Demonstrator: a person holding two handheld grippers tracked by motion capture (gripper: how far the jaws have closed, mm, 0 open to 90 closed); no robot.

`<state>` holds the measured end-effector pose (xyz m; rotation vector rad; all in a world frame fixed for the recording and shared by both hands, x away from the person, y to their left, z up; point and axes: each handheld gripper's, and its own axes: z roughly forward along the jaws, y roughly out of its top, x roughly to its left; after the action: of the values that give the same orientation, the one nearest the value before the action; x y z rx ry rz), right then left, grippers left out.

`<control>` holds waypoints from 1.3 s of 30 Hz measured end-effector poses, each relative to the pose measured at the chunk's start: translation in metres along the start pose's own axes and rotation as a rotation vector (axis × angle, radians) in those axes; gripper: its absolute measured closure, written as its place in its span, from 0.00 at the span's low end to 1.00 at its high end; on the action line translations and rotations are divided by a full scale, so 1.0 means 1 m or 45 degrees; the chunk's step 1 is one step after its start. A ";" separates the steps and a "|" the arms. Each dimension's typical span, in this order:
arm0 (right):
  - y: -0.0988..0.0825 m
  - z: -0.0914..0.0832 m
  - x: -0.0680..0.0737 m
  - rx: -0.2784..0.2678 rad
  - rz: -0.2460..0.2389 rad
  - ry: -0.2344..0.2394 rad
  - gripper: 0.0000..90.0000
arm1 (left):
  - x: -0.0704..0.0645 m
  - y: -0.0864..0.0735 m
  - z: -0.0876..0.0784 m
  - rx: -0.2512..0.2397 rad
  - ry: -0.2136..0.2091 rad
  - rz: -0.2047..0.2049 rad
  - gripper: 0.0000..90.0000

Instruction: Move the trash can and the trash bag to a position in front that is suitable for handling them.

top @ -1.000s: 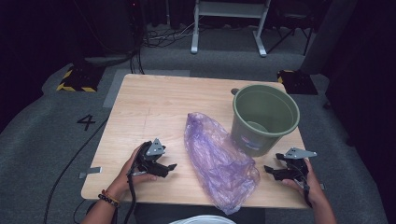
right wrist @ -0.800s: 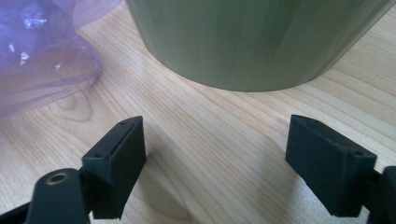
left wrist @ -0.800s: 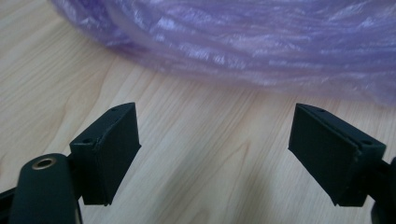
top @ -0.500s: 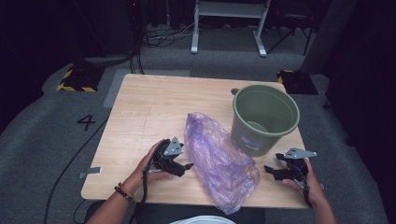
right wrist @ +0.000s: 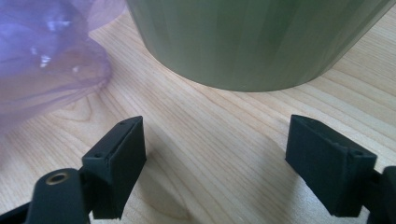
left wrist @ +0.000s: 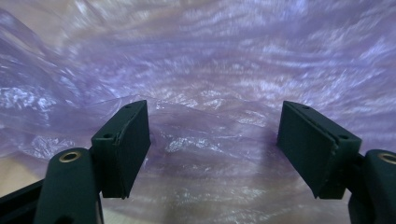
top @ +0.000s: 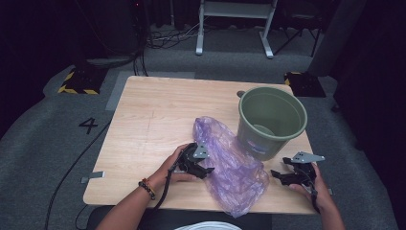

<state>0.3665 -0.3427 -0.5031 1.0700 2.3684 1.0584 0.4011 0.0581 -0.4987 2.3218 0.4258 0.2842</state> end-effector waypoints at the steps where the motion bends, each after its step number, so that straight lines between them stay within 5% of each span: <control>1: 0.000 0.000 0.000 0.000 0.000 0.000 0.22 | 0.001 0.000 0.002 -0.015 -0.024 -0.016 0.29; 6: 0.000 0.000 0.000 0.000 0.000 0.000 0.22 | 0.008 -0.002 0.004 -0.020 -0.079 -0.075 0.30; 13: 0.000 0.000 0.000 0.000 0.000 0.000 0.22 | 0.009 -0.004 0.002 -0.019 -0.082 -0.069 0.30; 39: 0.000 0.000 0.000 0.000 0.000 0.000 0.22 | 0.076 -0.063 -0.051 -0.007 0.178 -0.316 0.30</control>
<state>0.3663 -0.3426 -0.5031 1.0698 2.3679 1.0584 0.4413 0.1616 -0.5023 2.2224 0.7740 0.3261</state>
